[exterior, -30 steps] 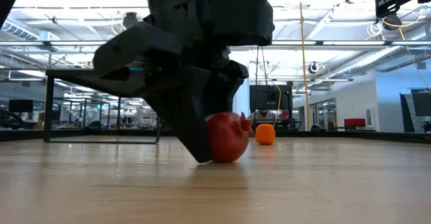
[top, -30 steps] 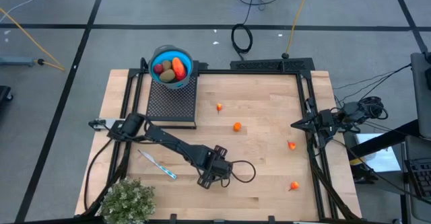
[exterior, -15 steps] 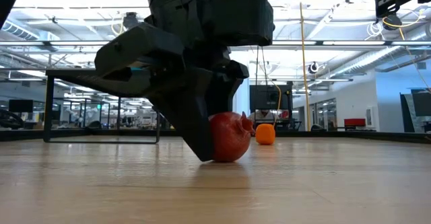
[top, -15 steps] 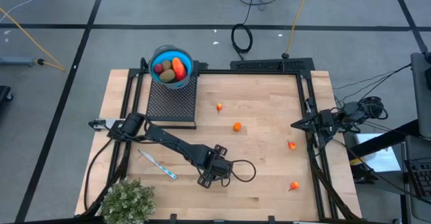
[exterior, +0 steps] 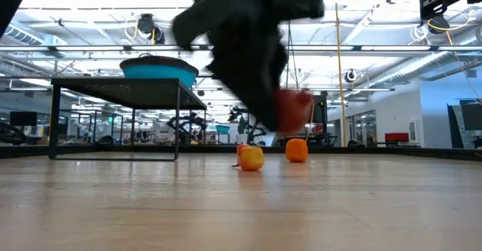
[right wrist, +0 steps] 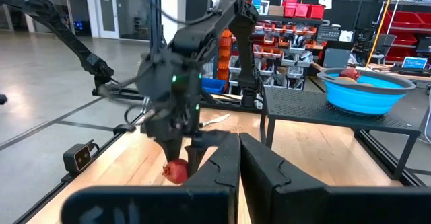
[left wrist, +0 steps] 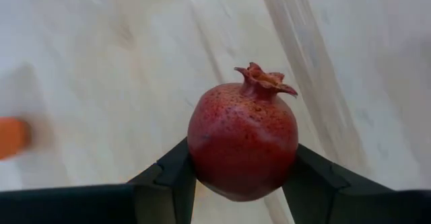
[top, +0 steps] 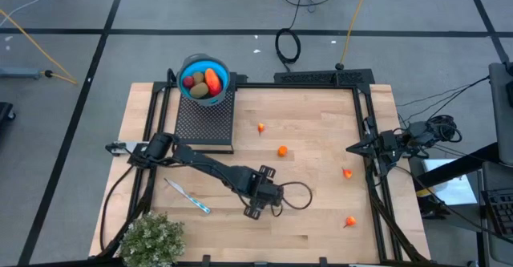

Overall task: Pick & Place Fruit
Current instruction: Put the pomegranate into the blue strainer bowl on the shelf

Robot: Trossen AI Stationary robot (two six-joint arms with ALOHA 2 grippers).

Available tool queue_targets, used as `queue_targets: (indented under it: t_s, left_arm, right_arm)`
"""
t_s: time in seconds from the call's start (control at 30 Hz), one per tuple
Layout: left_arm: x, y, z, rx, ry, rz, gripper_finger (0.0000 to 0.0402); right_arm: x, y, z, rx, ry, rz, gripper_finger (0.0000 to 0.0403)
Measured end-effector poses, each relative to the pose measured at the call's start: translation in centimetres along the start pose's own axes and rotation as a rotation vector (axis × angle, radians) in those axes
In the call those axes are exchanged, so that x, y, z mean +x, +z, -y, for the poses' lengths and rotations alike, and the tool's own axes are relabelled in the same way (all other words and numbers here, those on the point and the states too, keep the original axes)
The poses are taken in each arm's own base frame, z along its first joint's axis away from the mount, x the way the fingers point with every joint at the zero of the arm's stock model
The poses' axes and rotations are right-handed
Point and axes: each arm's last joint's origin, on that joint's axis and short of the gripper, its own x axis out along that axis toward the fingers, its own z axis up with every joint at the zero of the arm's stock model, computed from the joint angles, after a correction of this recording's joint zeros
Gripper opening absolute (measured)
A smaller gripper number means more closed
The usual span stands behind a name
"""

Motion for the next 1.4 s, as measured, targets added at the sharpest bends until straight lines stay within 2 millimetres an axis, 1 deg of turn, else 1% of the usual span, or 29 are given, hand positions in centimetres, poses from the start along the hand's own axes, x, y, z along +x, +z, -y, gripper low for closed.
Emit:
queue_targets:
  t_s: [0.17, 0.3, 0.4, 0.57, 0.7, 0.8, 0.93, 1.0, 1.2, 1.4]
  left_arm:
    - [-2.6, 2.3, -2.1, -0.039, 0.023, 0.094, 0.0182]
    - [-5.1, 4.1, -4.1, -0.068, 0.02, 0.2, 0.0183]
    - [-7.0, 5.1, -5.7, -0.089, 0.035, 0.272, 0.0183]
    - [-10.2, 6.1, -8.0, -0.108, 0.041, 0.346, 0.0183]
    - [-12.4, 6.2, -9.2, -0.128, -0.007, 0.38, 0.0184]
    - [-14.0, 6.2, -9.6, -0.146, -0.042, 0.406, 0.0184]
    - [-15.9, 5.8, -9.6, -0.146, -0.063, 0.432, 0.0184]
    - [-17.0, 5.6, -9.5, -0.158, -0.065, 0.445, 0.0184]
    - [-19.2, 5.2, -9.6, -0.16, -0.058, 0.489, 0.0184]
    - [-21.9, 4.8, -9.7, -0.13, -0.04, 0.576, 0.0184]
  right_arm:
    - [0.0, 0.0, 0.0, 0.0, 0.0, 0.0, 0.0004]
    - [0.0, 0.0, 0.0, 0.0, -0.001, 0.0, 0.0004]
    - [0.0, 0.0, 0.0, 0.0, 0.0, 0.0, 0.0004]
    - [0.0, 0.0, 0.0, 0.0, 0.0, 0.0, 0.0004]
    - [0.0, 0.0, 0.0, 0.0, 0.0, 0.0, 0.0004]
    - [0.0, 0.0, 0.0, 0.0, 0.0, 0.0, 0.0004]
    - [0.0, 0.0, 0.0, 0.0, 0.0, -0.001, 0.0004]
    - [0.0, -0.1, 0.0, -0.001, 0.001, -0.004, 0.0004]
    - [0.0, -0.1, 0.0, -0.004, 0.0, -0.007, 0.0004]
    - [0.0, -0.1, 0.0, -0.006, 0.0, -0.007, 0.0004]
